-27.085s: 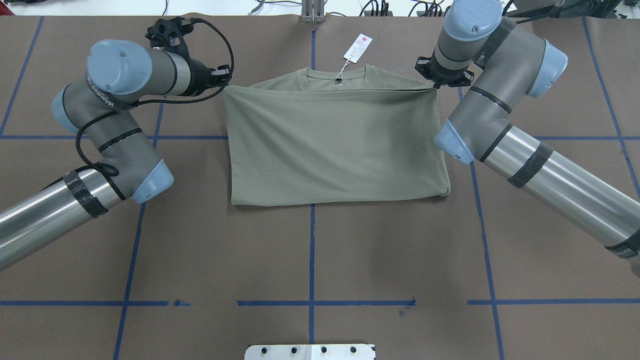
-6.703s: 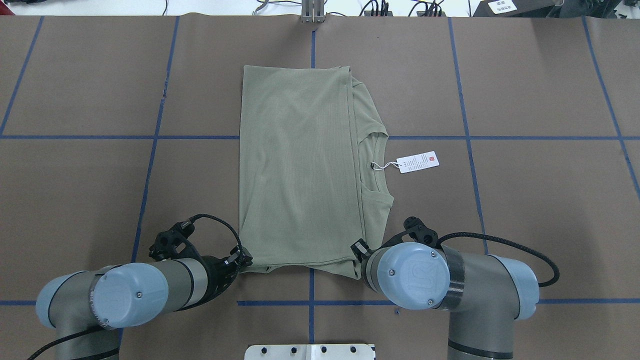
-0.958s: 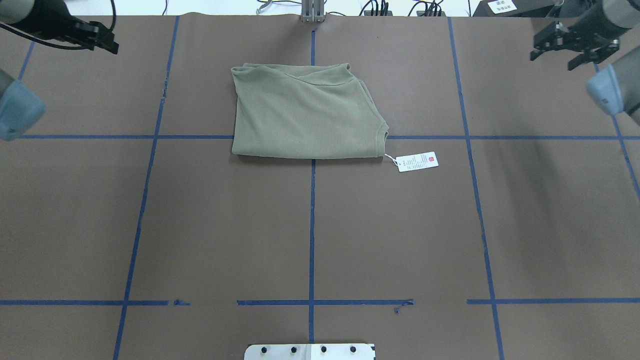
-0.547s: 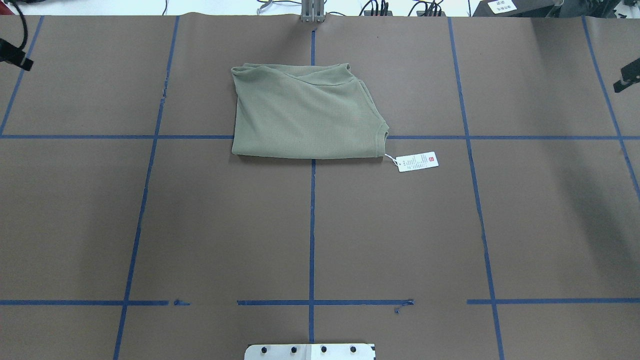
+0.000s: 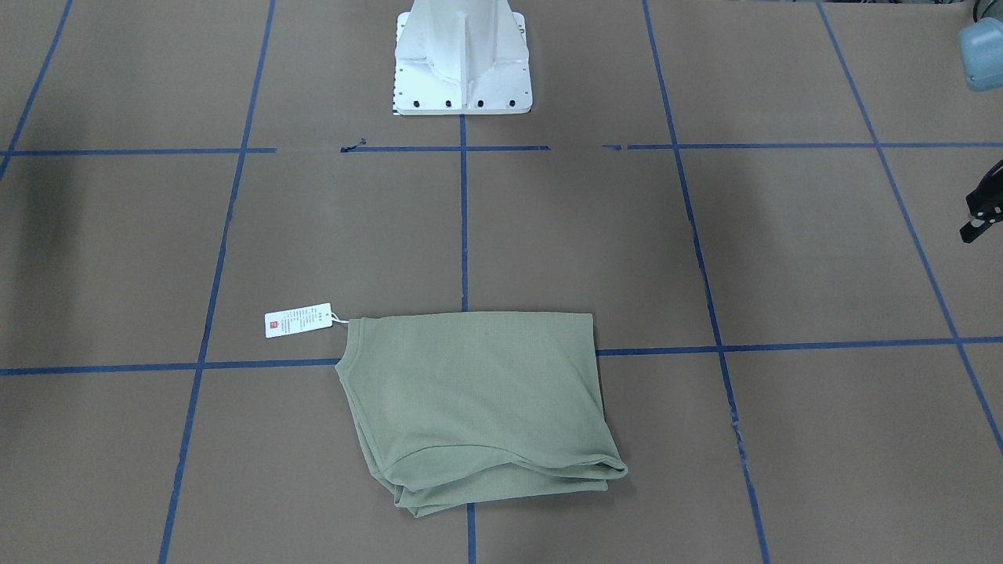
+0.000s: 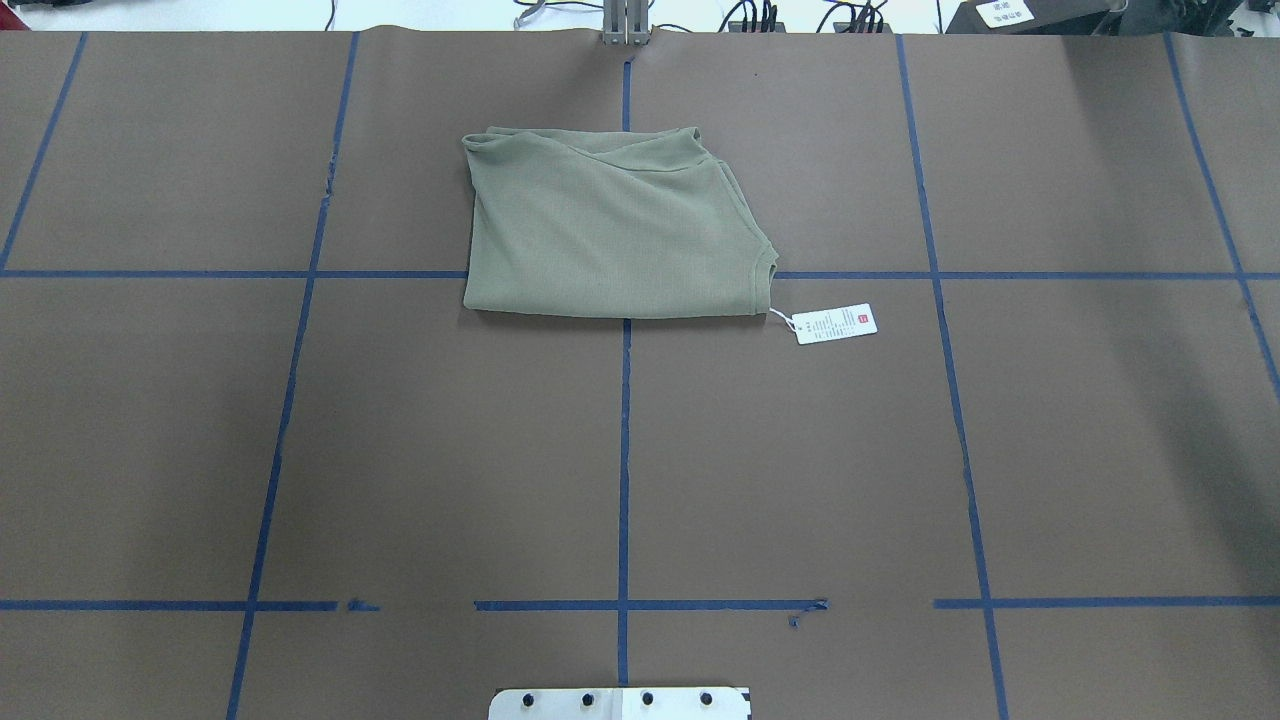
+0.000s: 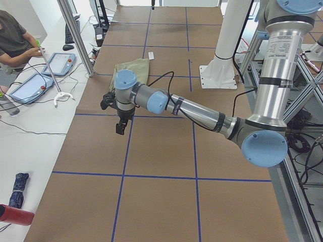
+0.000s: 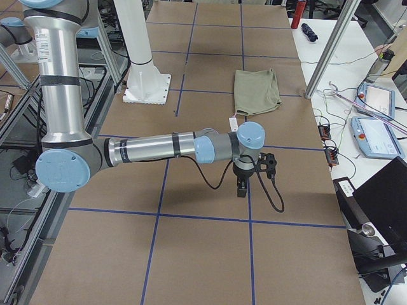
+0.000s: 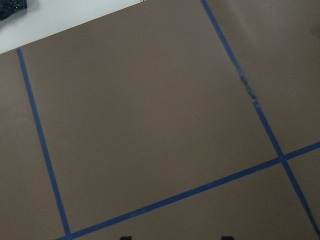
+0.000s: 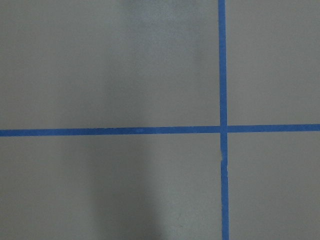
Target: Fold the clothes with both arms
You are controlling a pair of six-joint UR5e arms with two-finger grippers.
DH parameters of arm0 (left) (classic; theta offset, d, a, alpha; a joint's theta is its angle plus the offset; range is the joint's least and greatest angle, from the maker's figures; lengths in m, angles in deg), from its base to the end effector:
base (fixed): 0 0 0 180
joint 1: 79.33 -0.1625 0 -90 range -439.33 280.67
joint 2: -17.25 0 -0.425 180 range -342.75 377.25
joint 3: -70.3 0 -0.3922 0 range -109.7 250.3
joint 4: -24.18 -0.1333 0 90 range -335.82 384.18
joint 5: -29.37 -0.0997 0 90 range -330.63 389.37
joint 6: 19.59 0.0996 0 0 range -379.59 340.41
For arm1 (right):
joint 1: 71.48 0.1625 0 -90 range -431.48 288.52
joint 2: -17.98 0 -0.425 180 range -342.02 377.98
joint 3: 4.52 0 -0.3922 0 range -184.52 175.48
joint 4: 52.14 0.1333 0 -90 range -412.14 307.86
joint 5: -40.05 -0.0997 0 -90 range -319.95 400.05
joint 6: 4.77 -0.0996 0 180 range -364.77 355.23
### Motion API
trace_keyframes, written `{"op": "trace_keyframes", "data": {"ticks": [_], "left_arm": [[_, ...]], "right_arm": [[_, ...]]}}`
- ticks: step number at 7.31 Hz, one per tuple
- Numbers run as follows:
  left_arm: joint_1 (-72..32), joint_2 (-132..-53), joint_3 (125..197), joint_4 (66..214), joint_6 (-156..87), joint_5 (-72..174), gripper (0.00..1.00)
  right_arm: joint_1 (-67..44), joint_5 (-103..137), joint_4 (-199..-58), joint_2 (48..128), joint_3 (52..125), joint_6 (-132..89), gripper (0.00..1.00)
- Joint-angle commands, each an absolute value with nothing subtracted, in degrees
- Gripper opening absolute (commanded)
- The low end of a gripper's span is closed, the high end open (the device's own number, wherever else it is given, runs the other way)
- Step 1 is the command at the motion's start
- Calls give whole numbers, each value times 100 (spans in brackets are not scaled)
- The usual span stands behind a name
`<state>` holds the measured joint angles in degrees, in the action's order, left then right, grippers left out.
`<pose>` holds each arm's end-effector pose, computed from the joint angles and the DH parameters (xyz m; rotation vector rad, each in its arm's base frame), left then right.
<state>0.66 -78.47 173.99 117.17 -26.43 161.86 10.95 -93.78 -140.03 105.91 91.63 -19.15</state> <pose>0.0275 -0.5358 0.4850 0.2617 0.7793 0.1971 -0.0040 -0.5185 0.5840 0.0230 -0.7814 0.0438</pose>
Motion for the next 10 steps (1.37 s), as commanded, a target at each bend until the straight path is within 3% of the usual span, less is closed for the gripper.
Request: {"op": "trace_keyframes", "data": {"ticks": [1,4,10], "left_arm": [[135,-7191,17960,11699,-2635,16262,100],[241,-7029,18323,11629,-2635,16270,100],[276,-7002,17656,11656,-2653,16428,100]], "right_arm": [[1105,-9398,-14012,10754,9225,-1893,100],[1157,-9451,-13942,11104,9356,-1919,100],[1184,-9389,-14038,11255,9637,-1980,100]]}}
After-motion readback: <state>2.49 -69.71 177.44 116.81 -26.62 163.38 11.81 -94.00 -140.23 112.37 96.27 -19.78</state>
